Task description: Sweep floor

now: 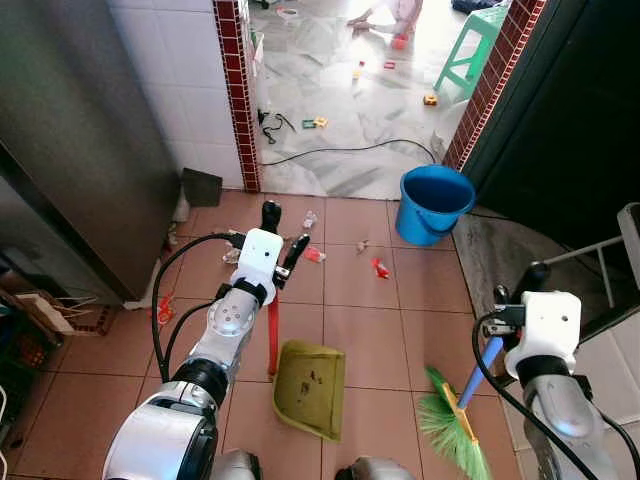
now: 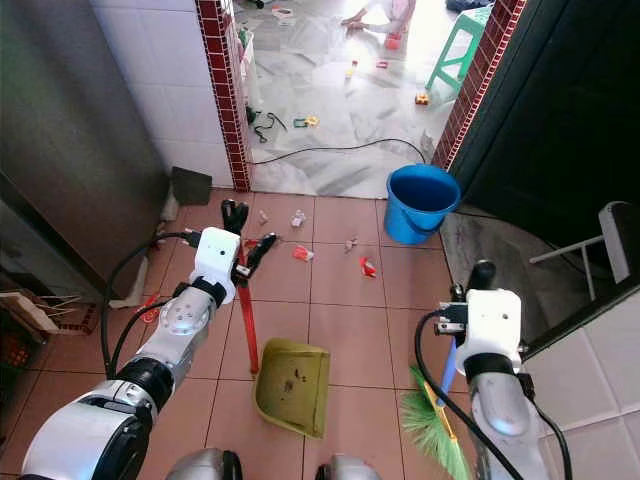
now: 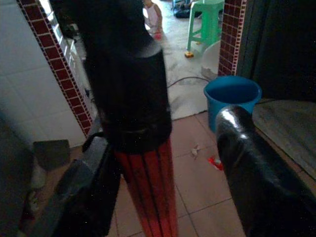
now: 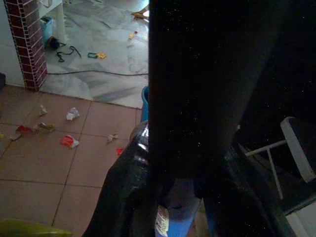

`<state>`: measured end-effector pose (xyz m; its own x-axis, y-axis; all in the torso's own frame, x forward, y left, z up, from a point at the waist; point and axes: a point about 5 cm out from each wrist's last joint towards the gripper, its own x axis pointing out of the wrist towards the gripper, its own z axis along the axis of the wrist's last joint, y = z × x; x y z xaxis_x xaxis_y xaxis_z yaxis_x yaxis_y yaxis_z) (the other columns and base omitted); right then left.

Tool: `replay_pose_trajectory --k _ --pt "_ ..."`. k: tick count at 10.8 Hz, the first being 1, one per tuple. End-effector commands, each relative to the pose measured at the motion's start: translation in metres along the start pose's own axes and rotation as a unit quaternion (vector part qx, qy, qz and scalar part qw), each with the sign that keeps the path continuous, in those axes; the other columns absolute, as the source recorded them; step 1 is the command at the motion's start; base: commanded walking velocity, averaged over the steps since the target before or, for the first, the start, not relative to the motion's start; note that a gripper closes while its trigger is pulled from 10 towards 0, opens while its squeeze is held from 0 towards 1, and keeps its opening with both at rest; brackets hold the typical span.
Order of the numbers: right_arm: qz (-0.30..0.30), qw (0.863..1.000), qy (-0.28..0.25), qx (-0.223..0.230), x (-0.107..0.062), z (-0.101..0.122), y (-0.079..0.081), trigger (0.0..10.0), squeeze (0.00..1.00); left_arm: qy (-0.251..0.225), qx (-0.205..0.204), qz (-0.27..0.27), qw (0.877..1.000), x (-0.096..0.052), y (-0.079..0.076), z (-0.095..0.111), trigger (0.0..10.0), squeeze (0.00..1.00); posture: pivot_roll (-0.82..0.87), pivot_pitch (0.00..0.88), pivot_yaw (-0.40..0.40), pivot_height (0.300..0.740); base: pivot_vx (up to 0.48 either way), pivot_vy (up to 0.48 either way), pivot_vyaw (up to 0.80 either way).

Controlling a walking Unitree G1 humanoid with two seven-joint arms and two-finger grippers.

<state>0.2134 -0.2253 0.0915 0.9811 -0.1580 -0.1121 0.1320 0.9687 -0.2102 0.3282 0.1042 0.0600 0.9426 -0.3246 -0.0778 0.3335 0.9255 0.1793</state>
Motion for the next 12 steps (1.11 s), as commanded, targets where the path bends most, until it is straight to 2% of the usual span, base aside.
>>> replay_pose_trajectory --k 1,5,6,12 --pt "0.001 1.000 0.002 -0.005 0.001 -0.001 -0.001 10.0 0.00 0.013 0.004 -0.005 1.000 0.000 -0.003 -0.003 10.0 1.00 -0.19 0.050 -0.021 0.740 0.000 0.000 0.00" --pt "0.014 1.000 0.000 0.009 0.011 -0.004 0.012 10.0 0.00 0.028 0.008 0.003 1.000 -0.007 0.001 -0.012 10.0 1.00 -0.14 0.016 -0.016 0.740 0.000 0.000 0.00" --pt "0.016 1.000 -0.002 0.013 0.013 -0.004 0.015 10.0 0.00 0.018 0.001 -0.012 1.000 -0.008 -0.002 -0.010 10.0 1.00 -0.14 0.013 -0.017 0.740 0.000 0.000 0.00" --pt "0.025 1.000 -0.002 0.019 0.018 -0.011 0.021 10.0 0.00 -0.002 -0.006 -0.009 1.000 -0.026 -0.002 -0.011 10.0 1.00 -0.10 0.000 -0.017 0.740 0.000 0.000 0.00"
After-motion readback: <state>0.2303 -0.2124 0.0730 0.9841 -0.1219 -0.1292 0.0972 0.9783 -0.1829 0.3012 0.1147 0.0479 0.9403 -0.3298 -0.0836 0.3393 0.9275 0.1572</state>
